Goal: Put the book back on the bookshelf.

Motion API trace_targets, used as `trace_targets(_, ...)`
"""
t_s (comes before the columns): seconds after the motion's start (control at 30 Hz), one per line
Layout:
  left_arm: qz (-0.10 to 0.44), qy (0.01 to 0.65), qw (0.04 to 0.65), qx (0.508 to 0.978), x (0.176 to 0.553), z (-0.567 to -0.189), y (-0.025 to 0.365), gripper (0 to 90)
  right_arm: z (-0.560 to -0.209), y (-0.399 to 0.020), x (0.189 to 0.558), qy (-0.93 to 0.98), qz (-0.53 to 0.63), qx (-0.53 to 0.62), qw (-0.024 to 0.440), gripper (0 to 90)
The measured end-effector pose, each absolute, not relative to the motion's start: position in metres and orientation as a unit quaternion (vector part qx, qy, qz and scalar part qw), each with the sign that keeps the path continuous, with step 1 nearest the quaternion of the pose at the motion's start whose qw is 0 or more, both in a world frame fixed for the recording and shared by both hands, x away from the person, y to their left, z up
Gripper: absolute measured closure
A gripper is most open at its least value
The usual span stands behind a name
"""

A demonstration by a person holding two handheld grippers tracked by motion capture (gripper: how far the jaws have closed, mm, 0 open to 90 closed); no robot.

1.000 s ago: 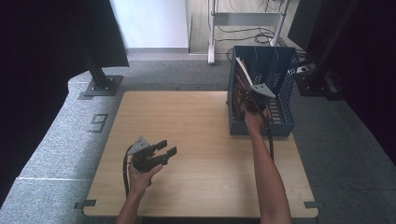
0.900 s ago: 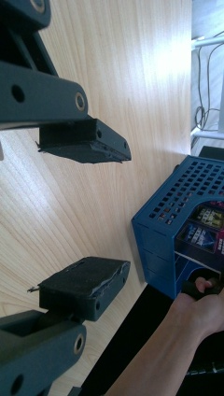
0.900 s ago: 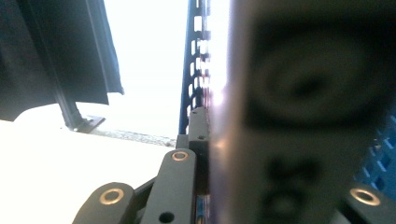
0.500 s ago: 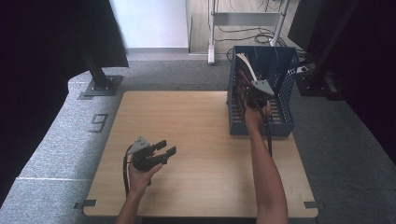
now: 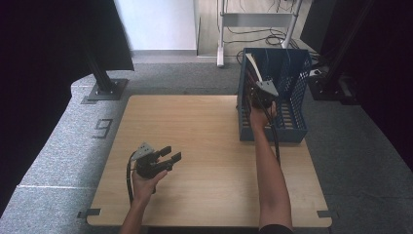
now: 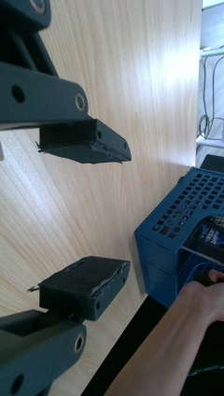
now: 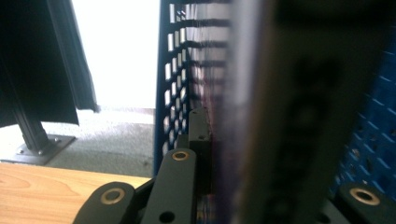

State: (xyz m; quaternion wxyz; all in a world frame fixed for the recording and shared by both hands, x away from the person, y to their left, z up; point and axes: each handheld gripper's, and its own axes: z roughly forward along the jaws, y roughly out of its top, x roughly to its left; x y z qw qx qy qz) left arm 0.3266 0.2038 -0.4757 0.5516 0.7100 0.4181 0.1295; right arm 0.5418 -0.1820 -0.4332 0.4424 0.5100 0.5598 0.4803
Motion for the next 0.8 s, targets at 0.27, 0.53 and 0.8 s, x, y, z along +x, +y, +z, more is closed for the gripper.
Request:
trace_targets(0.27,0.126,0.413,0.551,0.714,0.326,-0.476,0.201,41.3,-0.434,-0.178,0.532,0.592,0.497,0.475,0.421,76.0)
trace_targets(0.53,0.127,0.407,0.555,0.715,0.325,-0.474,0.196,41.5,-0.438,-0.186,0.511,0.624,0.512,0.447,0.384,66.8)
trace_targets(0.8,0.126,0.397,0.553,0.722,0.324,-0.472,0.189,41.3,-0.44,-0.187,0.501,0.633,0.495,0.451,0.389,73.0)
